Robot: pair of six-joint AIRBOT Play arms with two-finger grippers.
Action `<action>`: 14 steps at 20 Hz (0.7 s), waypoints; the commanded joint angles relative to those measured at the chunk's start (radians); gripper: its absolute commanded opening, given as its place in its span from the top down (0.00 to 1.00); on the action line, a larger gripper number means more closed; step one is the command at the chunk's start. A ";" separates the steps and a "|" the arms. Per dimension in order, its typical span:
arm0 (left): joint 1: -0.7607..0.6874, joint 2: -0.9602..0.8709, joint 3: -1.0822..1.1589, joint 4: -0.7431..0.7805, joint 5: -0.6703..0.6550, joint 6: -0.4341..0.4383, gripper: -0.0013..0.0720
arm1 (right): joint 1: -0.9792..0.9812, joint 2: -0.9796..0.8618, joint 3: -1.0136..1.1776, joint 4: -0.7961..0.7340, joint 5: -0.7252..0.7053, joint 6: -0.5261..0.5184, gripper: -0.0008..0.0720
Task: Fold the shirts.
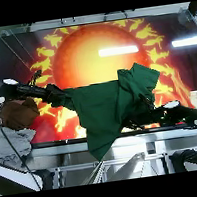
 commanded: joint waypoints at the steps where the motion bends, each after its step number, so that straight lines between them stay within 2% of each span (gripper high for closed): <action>1: -0.047 -0.077 0.105 0.002 -0.014 -0.047 0.73 | 0.048 -0.031 0.010 0.211 -0.018 -0.132 0.88; 2: -0.056 -0.088 0.127 0.001 -0.026 -0.046 0.98 | 0.047 -0.018 0.010 0.225 -0.005 -0.141 0.96; 7: -0.054 -0.068 0.219 -0.004 -0.124 -0.069 0.98 | -0.002 0.148 0.011 0.224 0.124 -0.134 0.97; 10: -0.037 0.008 0.220 0.021 -0.126 -0.070 0.98 | -0.093 0.274 0.011 0.203 0.166 -0.085 0.97; 11: -0.033 0.024 0.220 0.067 -0.135 -0.075 0.94 | -0.116 0.294 0.011 0.166 0.165 -0.064 0.97; 12: -0.031 0.034 0.220 0.135 -0.143 -0.097 0.55 | -0.129 0.301 0.010 0.111 0.162 -0.028 0.97; 13: -0.023 0.043 0.220 0.208 -0.144 -0.126 0.08 | -0.133 0.298 0.010 0.052 0.162 0.001 0.97; 14: -0.013 0.046 0.220 0.264 -0.140 -0.148 0.01 | -0.132 0.291 0.010 0.003 0.160 0.020 0.97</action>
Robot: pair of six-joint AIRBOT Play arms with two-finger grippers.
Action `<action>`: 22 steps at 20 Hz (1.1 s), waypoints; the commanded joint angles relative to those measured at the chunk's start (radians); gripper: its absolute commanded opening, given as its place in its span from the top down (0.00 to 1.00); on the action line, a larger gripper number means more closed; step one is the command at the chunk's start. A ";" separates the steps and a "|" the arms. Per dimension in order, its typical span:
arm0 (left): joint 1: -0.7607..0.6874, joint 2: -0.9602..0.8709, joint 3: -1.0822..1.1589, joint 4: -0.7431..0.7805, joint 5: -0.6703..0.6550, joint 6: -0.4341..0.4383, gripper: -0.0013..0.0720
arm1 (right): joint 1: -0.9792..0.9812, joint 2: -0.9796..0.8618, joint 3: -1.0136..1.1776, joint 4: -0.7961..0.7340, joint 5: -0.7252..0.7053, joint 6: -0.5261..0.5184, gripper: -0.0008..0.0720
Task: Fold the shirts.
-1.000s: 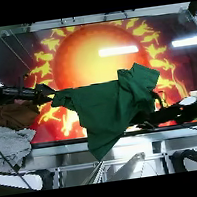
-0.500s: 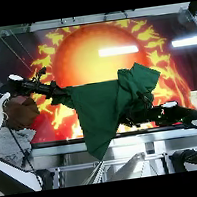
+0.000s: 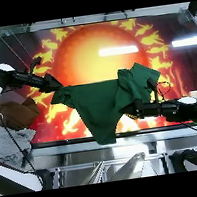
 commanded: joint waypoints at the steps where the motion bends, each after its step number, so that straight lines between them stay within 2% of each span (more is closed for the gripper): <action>1: 0.028 0.026 0.005 0.193 -0.006 -0.058 0.01 | -0.030 0.023 0.000 -0.148 0.008 0.074 0.97; 7: 0.030 -0.095 0.005 0.228 -0.059 -0.144 0.01 | -0.030 0.020 0.000 -0.149 -0.066 0.077 0.97; 11: -0.009 -0.172 0.006 0.185 -0.059 -0.146 0.04 | -0.030 0.020 0.000 -0.149 -0.067 0.077 0.97; 12: -0.023 -0.182 0.006 0.142 -0.042 -0.134 0.18 | -0.030 0.020 0.000 -0.149 -0.067 0.077 0.97; 13: -0.036 -0.182 0.006 0.107 -0.019 -0.116 0.46 | -0.030 0.020 0.000 -0.149 -0.066 0.077 0.97; 14: -0.045 -0.177 0.006 0.074 0.006 -0.101 0.97 | -0.030 0.021 0.000 -0.149 -0.064 0.077 0.97; 19: -0.035 -0.076 0.006 -0.068 0.018 -0.065 0.96 | -0.033 0.031 0.002 -0.123 0.006 0.066 0.97; 22: 0.001 0.097 0.006 -0.153 -0.027 -0.047 0.96 | -0.101 0.082 0.050 0.007 0.209 0.002 0.97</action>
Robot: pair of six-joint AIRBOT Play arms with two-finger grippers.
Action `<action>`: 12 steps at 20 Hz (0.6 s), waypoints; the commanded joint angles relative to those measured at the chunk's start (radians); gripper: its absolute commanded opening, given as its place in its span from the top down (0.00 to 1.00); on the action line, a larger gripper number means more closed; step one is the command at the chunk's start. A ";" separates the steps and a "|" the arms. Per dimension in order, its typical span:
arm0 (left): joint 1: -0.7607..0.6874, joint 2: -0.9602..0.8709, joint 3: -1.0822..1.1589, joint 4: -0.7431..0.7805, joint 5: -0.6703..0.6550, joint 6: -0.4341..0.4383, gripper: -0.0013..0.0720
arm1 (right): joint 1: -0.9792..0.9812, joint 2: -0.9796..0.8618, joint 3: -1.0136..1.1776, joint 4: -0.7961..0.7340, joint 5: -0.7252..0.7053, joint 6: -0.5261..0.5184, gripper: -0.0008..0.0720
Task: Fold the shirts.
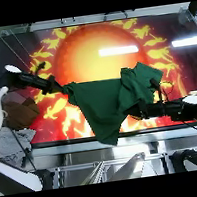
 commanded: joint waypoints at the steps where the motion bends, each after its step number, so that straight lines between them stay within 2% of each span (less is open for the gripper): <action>1: 0.040 0.203 0.001 -0.153 -0.057 0.037 0.96 | -0.097 0.067 0.073 0.154 0.236 -0.078 0.97; 3: 0.086 0.384 0.001 -0.233 -0.071 0.058 0.96 | -0.229 0.131 0.180 0.319 0.376 -0.091 0.97; 5: 0.156 0.599 0.002 -0.290 -0.027 0.088 0.96 | -0.356 0.177 0.290 0.589 0.516 -0.090 0.97; 6: 0.203 0.708 0.005 -0.291 0.011 0.092 0.96 | -0.418 0.193 0.347 0.732 0.578 -0.076 0.97; 8: 0.320 0.916 0.035 -0.280 0.082 0.118 0.95 | -0.512 0.221 0.436 0.913 0.642 -0.018 0.97; 10: 0.446 1.087 0.074 -0.271 0.139 0.177 0.95 | -0.570 0.266 0.489 0.993 0.644 0.004 0.97; 12: 0.511 1.181 0.125 -0.274 0.185 0.210 0.95 | -0.592 0.317 0.524 0.999 0.614 0.003 0.97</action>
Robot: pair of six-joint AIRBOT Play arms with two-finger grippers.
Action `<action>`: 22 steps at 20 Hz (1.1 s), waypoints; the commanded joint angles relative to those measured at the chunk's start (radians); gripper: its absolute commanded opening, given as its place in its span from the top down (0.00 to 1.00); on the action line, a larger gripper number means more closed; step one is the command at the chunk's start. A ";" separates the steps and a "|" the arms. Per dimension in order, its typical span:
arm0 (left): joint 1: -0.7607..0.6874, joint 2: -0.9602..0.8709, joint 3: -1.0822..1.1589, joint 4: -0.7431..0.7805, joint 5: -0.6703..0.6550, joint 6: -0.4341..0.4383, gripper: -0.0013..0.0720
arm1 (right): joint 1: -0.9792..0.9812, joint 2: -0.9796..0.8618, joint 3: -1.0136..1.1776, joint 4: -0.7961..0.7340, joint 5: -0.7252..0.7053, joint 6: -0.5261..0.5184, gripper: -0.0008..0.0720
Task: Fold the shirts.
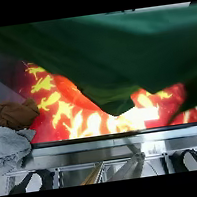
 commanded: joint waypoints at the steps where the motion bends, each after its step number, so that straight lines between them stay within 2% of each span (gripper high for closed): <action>1: 0.112 0.201 0.076 -0.011 0.118 0.088 0.95 | -0.069 0.087 0.080 0.134 -0.003 0.022 0.97; 2: 0.100 0.205 0.100 -0.009 0.140 0.120 0.95 | -0.068 0.105 0.082 0.101 -0.029 0.021 0.97; 3: 0.084 0.191 0.130 -0.008 0.148 0.136 0.95 | -0.067 0.117 0.082 0.001 -0.071 0.022 0.97; 5: 0.039 0.121 0.187 -0.010 0.106 0.135 0.95 | -0.065 0.125 0.082 -0.301 -0.177 0.029 0.97; 7: -0.042 0.023 0.206 -0.009 0.055 0.135 0.95 | -0.040 0.118 0.072 -0.645 -0.319 0.099 0.97; 9: -0.167 -0.103 0.203 0.038 0.045 0.135 0.95 | 0.024 0.089 0.045 -0.895 -0.490 0.140 0.97; 10: -0.239 -0.177 0.203 0.101 0.054 0.140 0.95 | 0.063 0.063 0.025 -0.962 -0.563 0.142 0.97; 12: -0.377 -0.336 0.203 0.239 0.104 0.140 0.95 | 0.160 -0.030 -0.018 -1.003 -0.691 0.116 0.97; 14: -0.477 -0.509 0.204 0.332 0.177 0.140 0.95 | 0.268 -0.178 -0.028 -1.000 -0.811 0.046 0.97; 16: -0.520 -0.698 0.254 0.373 0.236 0.137 0.95 | 0.349 -0.340 -0.026 -0.956 -0.967 -0.034 0.97; 17: -0.523 -0.800 0.315 0.381 0.261 0.106 0.95 | 0.364 -0.423 -0.019 -0.904 -1.042 -0.085 0.97; 18: -0.520 -0.887 0.380 0.380 0.270 0.082 0.95 | 0.362 -0.505 -0.003 -0.854 -1.082 -0.127 0.86; 19: -0.509 -0.960 0.442 0.381 0.256 0.039 0.90 | 0.345 -0.571 0.021 -0.827 -1.079 -0.137 0.46; 20: -0.492 -1.009 0.476 0.380 0.237 0.003 0.43 | 0.317 -0.623 0.050 -0.830 -1.034 -0.137 0.13; 21: -0.474 -1.027 0.478 0.380 0.229 -0.036 0.00 | 0.272 -0.661 0.084 -0.856 -0.952 -0.137 0.10; 22: -0.444 -1.026 0.457 0.379 0.213 -0.085 0.01 | 0.218 -0.680 0.113 -0.910 -0.874 -0.136 0.10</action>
